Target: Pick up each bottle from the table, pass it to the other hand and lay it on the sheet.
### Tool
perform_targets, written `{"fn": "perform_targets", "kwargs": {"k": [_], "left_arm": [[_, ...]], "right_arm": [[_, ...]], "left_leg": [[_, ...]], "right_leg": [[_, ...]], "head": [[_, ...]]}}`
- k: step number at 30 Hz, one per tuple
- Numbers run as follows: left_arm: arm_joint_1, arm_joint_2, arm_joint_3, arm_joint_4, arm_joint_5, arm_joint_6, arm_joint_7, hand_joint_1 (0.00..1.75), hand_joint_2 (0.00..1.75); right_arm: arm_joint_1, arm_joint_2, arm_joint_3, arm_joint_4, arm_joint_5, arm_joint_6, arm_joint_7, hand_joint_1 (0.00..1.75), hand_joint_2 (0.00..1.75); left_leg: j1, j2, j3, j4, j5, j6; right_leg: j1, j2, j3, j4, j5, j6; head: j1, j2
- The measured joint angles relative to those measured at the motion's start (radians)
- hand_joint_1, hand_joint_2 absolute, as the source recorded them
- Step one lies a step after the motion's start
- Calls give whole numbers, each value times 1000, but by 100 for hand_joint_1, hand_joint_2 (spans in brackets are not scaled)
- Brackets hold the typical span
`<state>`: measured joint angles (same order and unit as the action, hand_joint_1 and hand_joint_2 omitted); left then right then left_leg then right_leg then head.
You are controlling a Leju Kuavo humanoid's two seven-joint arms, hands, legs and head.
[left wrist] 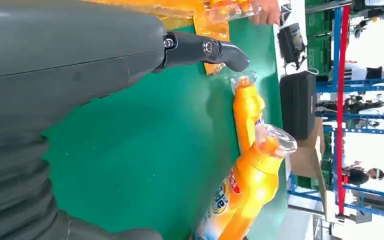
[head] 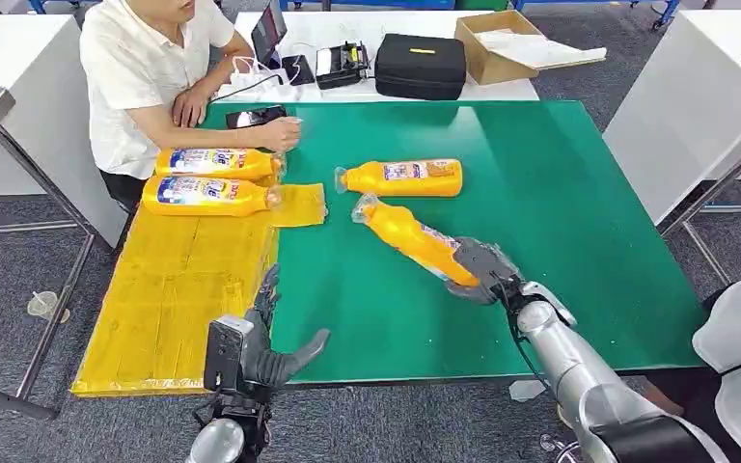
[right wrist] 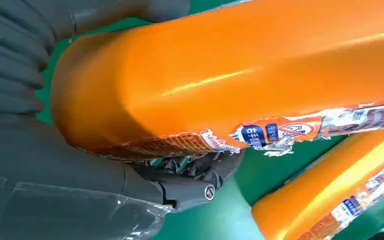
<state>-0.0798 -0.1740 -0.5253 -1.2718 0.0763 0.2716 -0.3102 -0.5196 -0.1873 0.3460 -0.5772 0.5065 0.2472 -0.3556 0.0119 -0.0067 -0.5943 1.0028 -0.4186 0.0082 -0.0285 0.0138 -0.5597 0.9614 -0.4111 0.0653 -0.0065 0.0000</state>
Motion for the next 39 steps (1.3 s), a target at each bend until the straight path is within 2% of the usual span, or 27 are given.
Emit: {"fn": "perform_targets", "kwargs": {"k": [4,6,12,19,25,31,39], "left_arm": [[-7,-1,-9,7,74,-22,-11,0,175],[-11,-1,-9,13,109,-31,-22,0,175],[-16,-1,-8,20,144,-42,-34,0,175],[-16,-1,-7,20,145,-39,-40,0,175],[-24,0,-5,21,125,-22,-57,0,175],[-45,-1,-9,24,116,-58,-58,0,175],[-71,2,-5,23,335,-201,31,0,175]], "right_arm": [[51,3,-5,-55,-140,62,-116,175,175],[88,20,-5,-104,-184,64,-138,175,175],[159,72,17,-227,-244,64,-131,175,175],[188,81,29,-275,-263,66,-141,175,175],[225,132,73,-358,-310,85,-159,175,175],[215,177,180,-351,-303,81,-164,175,175],[153,235,313,-262,-281,56,-208,175,175]], "left_leg": [[0,-2,-4,0,1,0],[0,-1,-6,0,1,0],[1,-2,-12,0,2,1],[-1,-4,-21,0,3,2],[-1,-3,-22,0,3,2],[1,-3,-24,0,3,2],[0,-5,-24,0,3,2]], "right_leg": [[0,-1,0,0,0,0],[0,0,-2,1,0,0],[0,-1,-8,1,0,0],[-2,-3,-15,1,0,1],[-1,-3,-18,2,0,0],[-1,-3,-19,2,0,0],[-1,-4,-19,2,0,0]], "head": [[0,0],[0,0],[0,0],[0,0],[0,0],[0,0],[0,0]]}}
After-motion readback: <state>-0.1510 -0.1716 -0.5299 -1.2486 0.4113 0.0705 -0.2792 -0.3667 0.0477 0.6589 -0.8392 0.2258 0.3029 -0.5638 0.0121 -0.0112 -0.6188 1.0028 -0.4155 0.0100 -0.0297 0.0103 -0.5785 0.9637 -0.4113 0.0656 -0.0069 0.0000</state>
